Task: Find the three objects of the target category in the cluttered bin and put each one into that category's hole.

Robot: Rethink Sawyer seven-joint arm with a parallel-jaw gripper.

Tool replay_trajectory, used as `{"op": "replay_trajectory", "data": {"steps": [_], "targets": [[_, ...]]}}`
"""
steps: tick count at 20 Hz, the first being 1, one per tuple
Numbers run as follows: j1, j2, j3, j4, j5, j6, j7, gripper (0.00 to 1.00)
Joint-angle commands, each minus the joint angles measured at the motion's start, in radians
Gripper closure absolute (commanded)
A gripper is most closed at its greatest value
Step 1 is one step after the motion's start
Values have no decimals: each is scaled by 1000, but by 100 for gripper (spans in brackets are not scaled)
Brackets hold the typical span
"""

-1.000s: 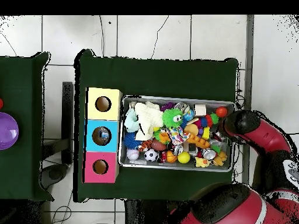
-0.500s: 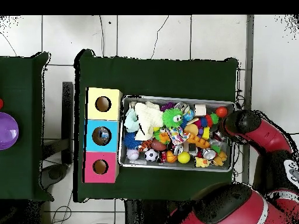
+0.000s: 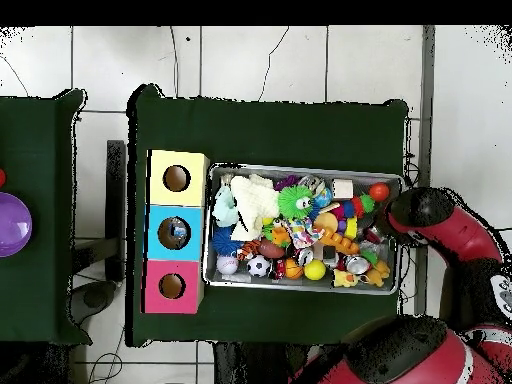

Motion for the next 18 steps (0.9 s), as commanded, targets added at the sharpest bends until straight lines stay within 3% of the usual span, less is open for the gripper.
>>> {"op": "replay_trajectory", "data": {"steps": [1, 5, 6, 9, 11, 13, 18], "targets": [[-6, 115, 139, 28, -40, 246, -81, 0], [-7, 125, 141, 17, -42, 234, -53, 0], [-18, 121, 158, 31, -39, 210, -64, 100], [-2, 129, 123, 17, -26, 160, 47, 100], [-26, 117, 185, 45, -25, 154, -68, 100], [-4, 117, 137, 22, -40, 190, 5, 100], [7, 125, 126, 10, -34, 187, 49, 100]]}}
